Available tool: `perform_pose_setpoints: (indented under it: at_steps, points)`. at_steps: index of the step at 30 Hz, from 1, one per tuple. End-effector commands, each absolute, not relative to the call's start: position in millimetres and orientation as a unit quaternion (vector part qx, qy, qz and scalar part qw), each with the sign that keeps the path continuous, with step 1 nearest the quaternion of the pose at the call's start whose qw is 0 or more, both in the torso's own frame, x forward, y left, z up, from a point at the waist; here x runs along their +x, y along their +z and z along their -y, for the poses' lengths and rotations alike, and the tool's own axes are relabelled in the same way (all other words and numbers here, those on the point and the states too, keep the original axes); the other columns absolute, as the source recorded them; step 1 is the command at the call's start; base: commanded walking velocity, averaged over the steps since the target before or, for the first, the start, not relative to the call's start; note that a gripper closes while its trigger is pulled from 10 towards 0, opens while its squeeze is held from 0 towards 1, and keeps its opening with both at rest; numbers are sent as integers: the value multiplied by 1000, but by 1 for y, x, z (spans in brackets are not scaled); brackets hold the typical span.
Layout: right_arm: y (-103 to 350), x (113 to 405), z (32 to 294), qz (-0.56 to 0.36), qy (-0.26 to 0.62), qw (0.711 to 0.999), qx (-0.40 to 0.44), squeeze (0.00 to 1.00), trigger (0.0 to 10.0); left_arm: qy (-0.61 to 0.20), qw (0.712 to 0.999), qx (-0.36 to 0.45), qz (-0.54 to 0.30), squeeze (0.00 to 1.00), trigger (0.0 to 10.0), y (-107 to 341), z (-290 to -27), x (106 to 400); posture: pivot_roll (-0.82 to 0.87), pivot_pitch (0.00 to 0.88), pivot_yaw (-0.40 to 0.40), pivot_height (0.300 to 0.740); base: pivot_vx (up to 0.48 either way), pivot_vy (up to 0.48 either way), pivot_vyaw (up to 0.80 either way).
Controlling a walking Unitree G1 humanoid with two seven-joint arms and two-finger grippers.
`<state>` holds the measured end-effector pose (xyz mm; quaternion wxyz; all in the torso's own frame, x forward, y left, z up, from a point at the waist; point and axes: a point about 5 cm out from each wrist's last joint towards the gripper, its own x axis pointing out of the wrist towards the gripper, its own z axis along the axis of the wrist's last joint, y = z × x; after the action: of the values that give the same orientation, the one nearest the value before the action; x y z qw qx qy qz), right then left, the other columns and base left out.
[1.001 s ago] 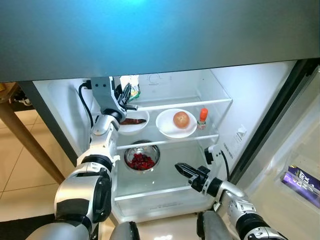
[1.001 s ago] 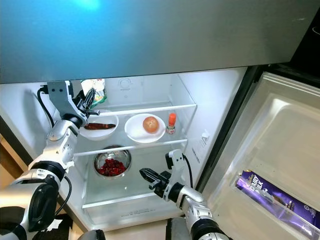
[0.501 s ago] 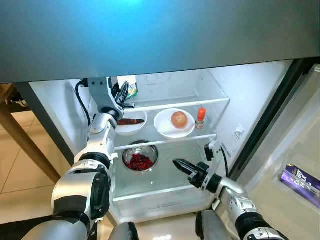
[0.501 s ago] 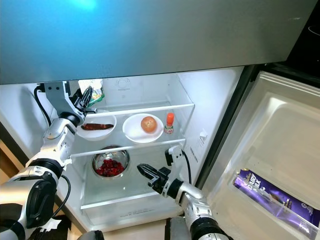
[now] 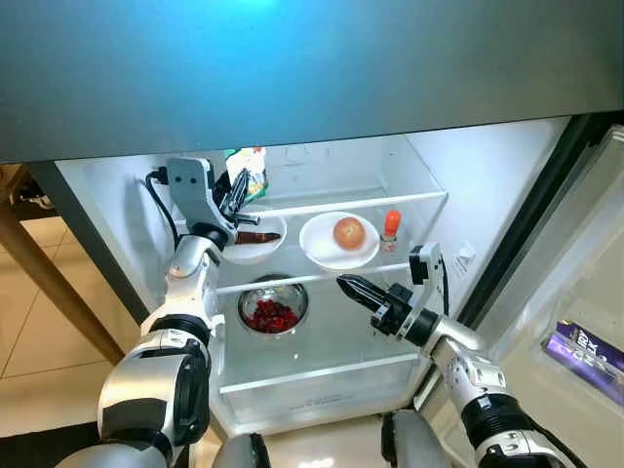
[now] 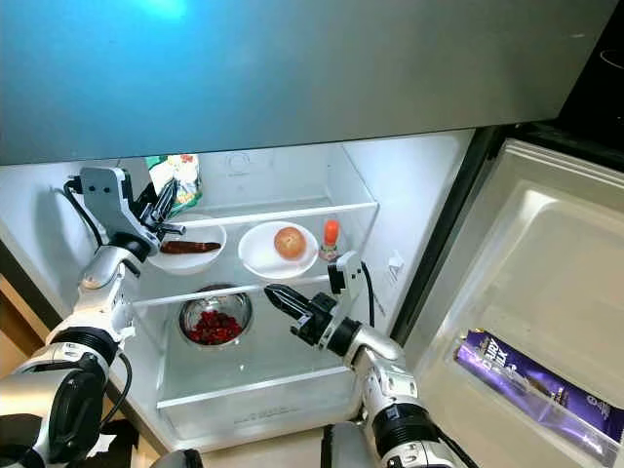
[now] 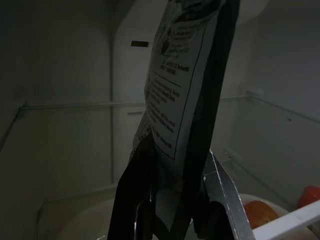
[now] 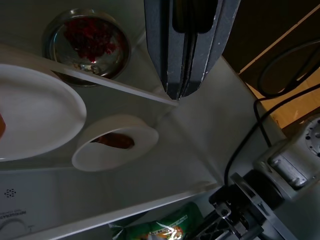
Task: Restocking fridge
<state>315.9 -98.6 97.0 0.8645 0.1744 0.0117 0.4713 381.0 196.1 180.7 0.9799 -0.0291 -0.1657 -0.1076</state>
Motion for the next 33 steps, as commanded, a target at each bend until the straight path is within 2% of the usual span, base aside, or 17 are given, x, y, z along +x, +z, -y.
perform_pose_setpoints:
  at_steps: [1,6,9,21,22,23,33]
  points:
    - [104,312,98,3,489,852,186,0,10000,-101,974,-35,201,0,10000,188,-197,378,-121,0,-33,600,0,0,0]
    - [123,306,98,43,526,823,209,0,10000,-99,973,-37,205,0,10000,186,-198,376,-120,0,-32,600,0,0,0]
    - [129,312,101,52,505,832,222,0,10000,-98,972,-38,209,0,10000,187,-198,375,-120,0,-32,600,0,0,0]
    - [128,307,101,36,511,831,215,0,10000,-82,967,-48,235,0,10000,188,-198,369,-119,0,-31,600,0,0,0]
    - [127,307,101,35,511,831,215,0,10000,-85,967,-53,233,922,10000,185,-197,368,-119,0,-31,600,0,0,0]
    - [127,307,101,34,512,831,215,0,10000,-86,967,-56,232,1000,10000,183,-195,367,-119,0,-31,600,0,0,0]
    - [128,307,100,31,515,829,214,0,10000,-62,969,-58,233,1000,10000,177,-194,361,-113,0,-29,600,0,0,0]
